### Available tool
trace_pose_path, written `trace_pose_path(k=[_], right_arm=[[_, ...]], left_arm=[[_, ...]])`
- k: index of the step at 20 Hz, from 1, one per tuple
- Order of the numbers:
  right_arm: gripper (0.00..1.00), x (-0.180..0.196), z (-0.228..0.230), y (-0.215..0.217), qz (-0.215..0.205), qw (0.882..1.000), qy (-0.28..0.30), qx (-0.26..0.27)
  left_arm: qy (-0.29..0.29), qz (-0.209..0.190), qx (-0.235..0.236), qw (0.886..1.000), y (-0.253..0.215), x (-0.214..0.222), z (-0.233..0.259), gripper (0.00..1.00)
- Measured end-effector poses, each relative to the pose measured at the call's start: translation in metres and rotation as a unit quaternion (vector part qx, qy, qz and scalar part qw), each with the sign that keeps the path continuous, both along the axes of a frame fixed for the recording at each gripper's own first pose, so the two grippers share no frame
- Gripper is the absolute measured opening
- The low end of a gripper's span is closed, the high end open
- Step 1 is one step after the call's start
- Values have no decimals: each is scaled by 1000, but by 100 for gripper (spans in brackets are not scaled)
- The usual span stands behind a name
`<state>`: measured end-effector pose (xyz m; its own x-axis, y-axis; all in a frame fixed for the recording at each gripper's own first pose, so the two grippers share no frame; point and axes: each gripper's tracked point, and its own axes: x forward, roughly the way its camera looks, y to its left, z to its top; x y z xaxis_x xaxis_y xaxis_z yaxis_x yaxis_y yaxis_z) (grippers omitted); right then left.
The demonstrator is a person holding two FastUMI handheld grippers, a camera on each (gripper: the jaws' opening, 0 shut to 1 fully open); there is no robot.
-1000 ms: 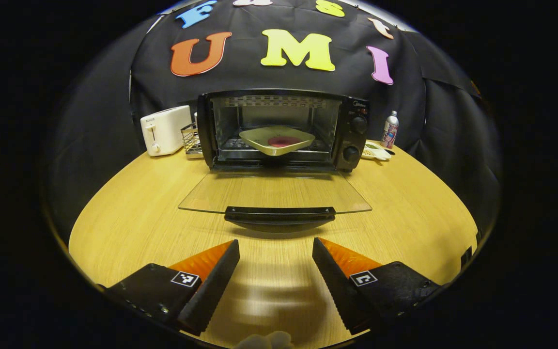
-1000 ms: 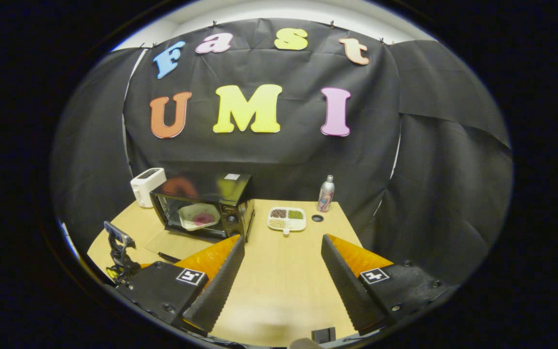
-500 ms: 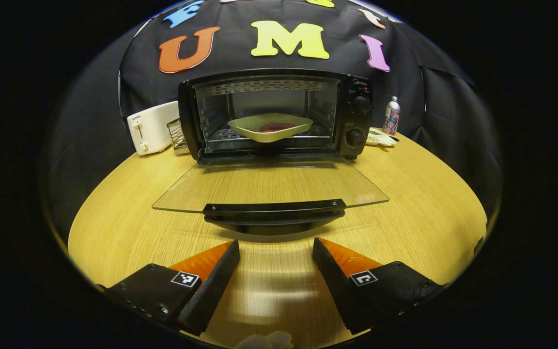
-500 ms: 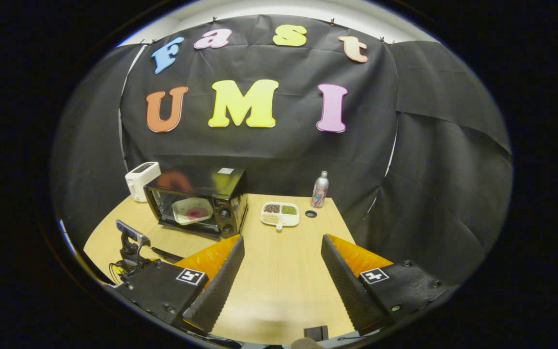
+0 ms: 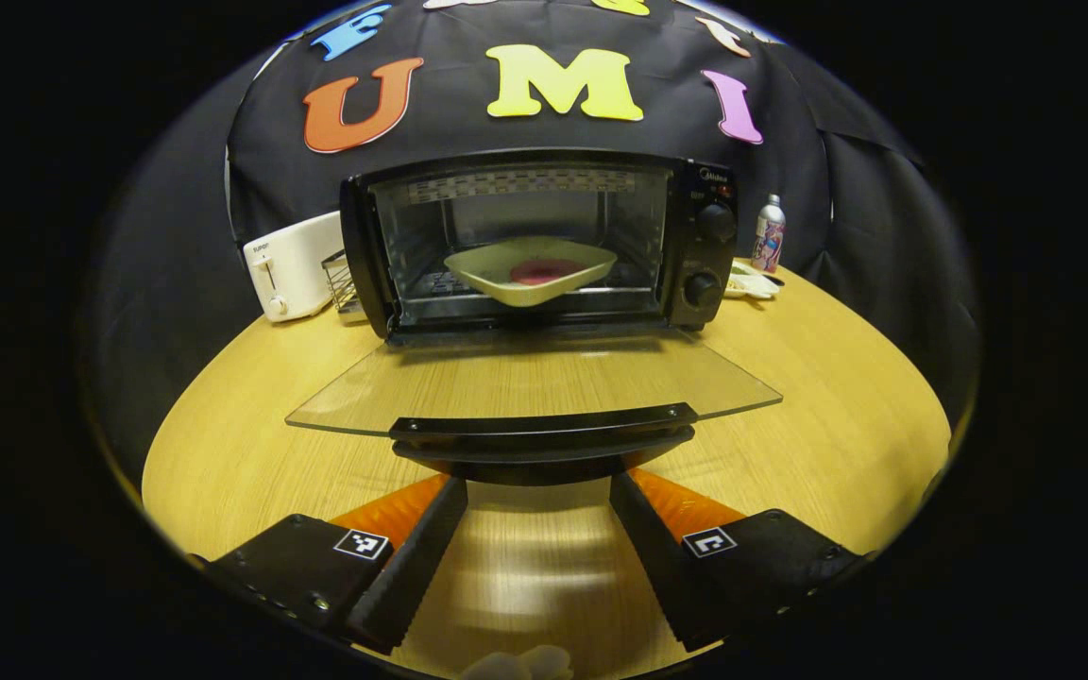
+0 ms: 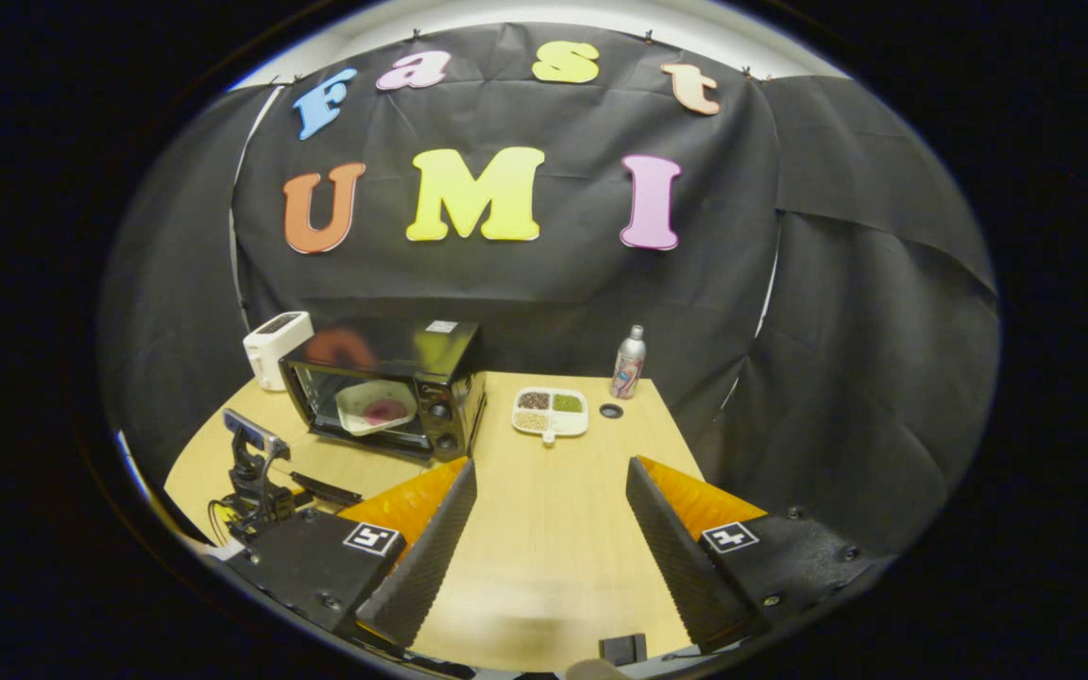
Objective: Open the electric oven with the left hand, put the food in, and close the electric oven.
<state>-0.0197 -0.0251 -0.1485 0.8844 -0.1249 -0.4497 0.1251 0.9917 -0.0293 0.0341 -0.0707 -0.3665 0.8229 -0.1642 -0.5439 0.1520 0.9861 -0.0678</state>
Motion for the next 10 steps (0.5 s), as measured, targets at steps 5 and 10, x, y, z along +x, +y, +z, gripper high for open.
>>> trace_pose_path(k=[5, 10], right_arm=[[96, -3, -6, -7, -15, 1000, -5, 19], [100, -8, -10, -18, -39, 999, -12, 32]], left_arm=[[-32, -1, -2, 999, 4, 26, 44, 97], [-68, -9, 7, 998, 6, 56, 82, 97]])
